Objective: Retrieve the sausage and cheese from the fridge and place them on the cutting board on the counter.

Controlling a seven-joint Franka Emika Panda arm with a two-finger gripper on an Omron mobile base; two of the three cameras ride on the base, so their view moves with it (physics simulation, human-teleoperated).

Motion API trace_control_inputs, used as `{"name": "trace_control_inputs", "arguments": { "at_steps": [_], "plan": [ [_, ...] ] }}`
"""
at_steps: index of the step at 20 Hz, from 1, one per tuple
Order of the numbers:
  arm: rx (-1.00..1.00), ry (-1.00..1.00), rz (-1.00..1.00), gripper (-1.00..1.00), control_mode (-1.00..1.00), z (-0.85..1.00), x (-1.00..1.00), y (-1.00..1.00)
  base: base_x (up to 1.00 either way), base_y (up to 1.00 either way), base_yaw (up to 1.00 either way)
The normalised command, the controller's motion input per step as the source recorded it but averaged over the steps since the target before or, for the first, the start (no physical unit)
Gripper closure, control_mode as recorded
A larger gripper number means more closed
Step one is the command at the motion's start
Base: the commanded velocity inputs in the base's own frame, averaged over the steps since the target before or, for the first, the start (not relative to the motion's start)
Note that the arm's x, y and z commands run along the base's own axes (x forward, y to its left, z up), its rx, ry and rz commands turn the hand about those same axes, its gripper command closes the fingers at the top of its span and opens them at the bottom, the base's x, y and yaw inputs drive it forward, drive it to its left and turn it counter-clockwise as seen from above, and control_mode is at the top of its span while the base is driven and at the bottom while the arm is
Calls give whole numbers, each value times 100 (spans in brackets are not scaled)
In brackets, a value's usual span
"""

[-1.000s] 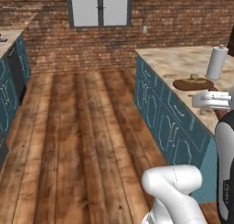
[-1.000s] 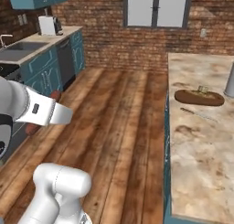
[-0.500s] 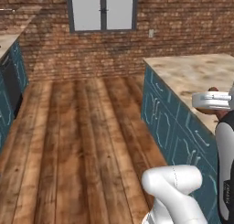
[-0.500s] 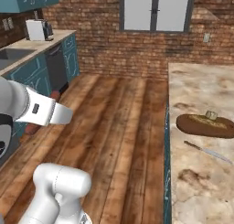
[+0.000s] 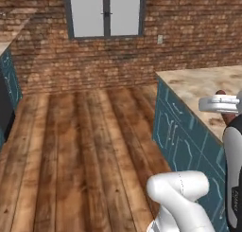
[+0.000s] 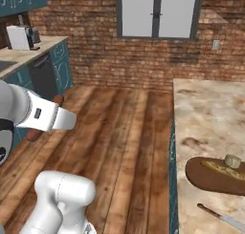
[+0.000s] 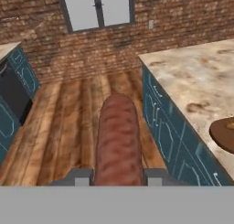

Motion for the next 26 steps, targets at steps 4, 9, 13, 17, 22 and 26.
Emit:
{"name": "trace_control_inputs", "arguments": {
  "at_steps": [4,9,13,17,22,26],
  "plan": [
    [0,0,0,100,100,0,0,0,75,-5,-44],
    [0,0,0,100,100,0,0,0,-2,1,-97],
    [0,0,0,100,100,0,0,0,0,1,-100],
    [0,0,0,100,100,0,0,0,0,2,-100],
    [0,0,0,100,100,0,0,0,6,30,-91],
    [0,0,0,100,100,0,0,0,22,90,-62]
  ]
}}
